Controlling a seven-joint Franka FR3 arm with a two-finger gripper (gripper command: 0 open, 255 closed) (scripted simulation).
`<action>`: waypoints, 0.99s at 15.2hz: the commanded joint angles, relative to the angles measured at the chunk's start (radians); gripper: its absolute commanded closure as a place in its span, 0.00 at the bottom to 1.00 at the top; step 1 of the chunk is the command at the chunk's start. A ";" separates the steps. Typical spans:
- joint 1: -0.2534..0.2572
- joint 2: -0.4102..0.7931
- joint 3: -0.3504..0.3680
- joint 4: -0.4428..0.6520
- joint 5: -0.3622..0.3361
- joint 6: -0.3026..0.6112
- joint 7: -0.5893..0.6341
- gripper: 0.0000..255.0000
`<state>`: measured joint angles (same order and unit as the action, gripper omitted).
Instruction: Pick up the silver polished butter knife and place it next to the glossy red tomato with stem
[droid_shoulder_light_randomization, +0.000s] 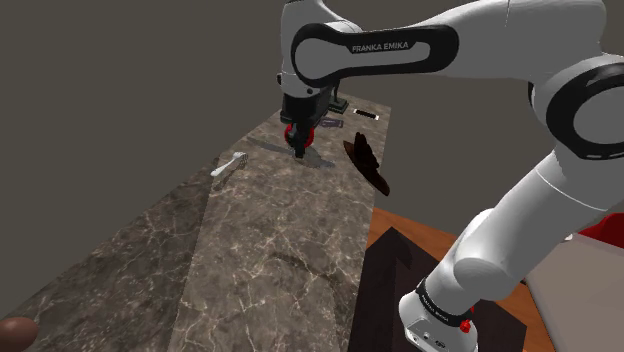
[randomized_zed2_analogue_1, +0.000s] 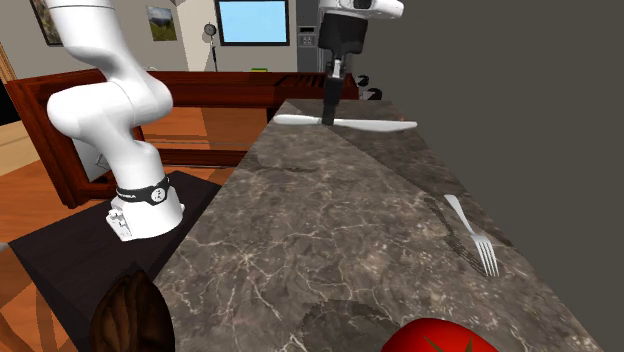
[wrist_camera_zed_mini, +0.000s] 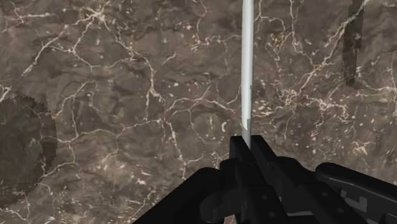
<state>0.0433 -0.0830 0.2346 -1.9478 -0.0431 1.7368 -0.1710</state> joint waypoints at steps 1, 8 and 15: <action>-0.022 0.009 -0.025 0.005 -0.010 0.007 -0.045 1.00; -0.098 0.083 -0.106 0.088 -0.045 0.008 -0.192 1.00; -0.171 0.201 -0.175 0.232 -0.068 -0.006 -0.332 1.00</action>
<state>-0.1151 0.0943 0.0715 -1.7396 -0.1076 1.7282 -0.4782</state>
